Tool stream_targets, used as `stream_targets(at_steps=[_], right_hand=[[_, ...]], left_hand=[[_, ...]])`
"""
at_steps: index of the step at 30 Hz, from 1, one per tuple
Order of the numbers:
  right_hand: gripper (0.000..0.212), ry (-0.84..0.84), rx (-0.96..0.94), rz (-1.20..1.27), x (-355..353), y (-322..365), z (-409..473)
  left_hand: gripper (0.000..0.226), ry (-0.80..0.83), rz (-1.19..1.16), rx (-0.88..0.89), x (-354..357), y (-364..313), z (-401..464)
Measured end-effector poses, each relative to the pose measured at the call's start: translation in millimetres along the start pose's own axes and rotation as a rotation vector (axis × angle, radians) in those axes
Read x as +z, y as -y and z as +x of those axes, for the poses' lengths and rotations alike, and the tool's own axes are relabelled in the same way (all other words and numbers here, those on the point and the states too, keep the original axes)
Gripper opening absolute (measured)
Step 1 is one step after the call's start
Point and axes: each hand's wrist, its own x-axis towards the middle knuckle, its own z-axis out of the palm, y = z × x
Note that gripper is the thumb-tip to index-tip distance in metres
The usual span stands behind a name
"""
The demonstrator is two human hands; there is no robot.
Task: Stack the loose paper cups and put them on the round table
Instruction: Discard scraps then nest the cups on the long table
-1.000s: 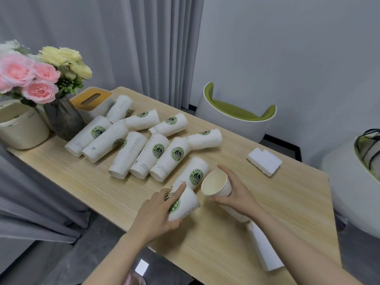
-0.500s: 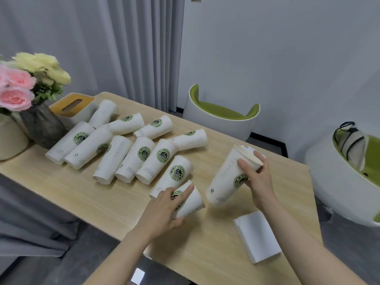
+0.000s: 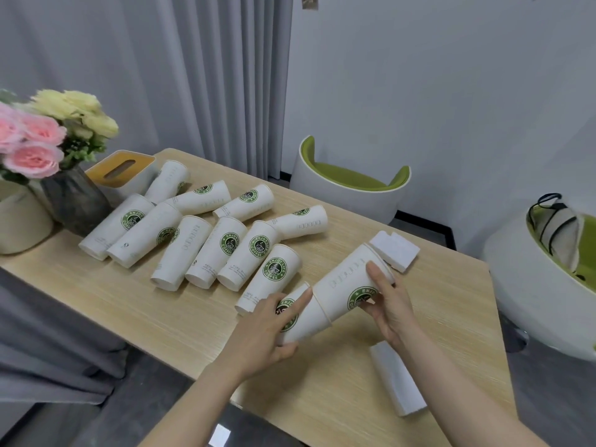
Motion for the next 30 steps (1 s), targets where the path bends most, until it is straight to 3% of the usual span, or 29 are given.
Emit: stream_targets(at_steps=[7,15,20,26,28,30], right_hand=[[0.078,0.145,0.171,-0.185,23,-30,-17],[0.067,0.238,0.289,-0.070,48,-62,-35],[0.058,0.349,0.335,-0.056,68,-76,-47],[0.064,0.404,0.297,-0.257,84,-80,-38],[0.068,0.362,0.192,-0.433,87,-74,-26],[0.056,0.314,0.020,-0.598,89,-65,-9]], left_hand=[[0.091,-0.076,-0.018,0.008,-5,5,-4],[0.094,-0.096,-0.025,-0.001,-8,6,-13],[0.101,-0.116,-0.042,-0.108,-11,12,-22],[0.105,-0.191,-0.073,-0.240,-24,30,-38],[0.105,-0.195,-0.057,-0.271,-29,38,-43],[0.104,-0.194,-0.043,-0.294,-33,44,-49]])
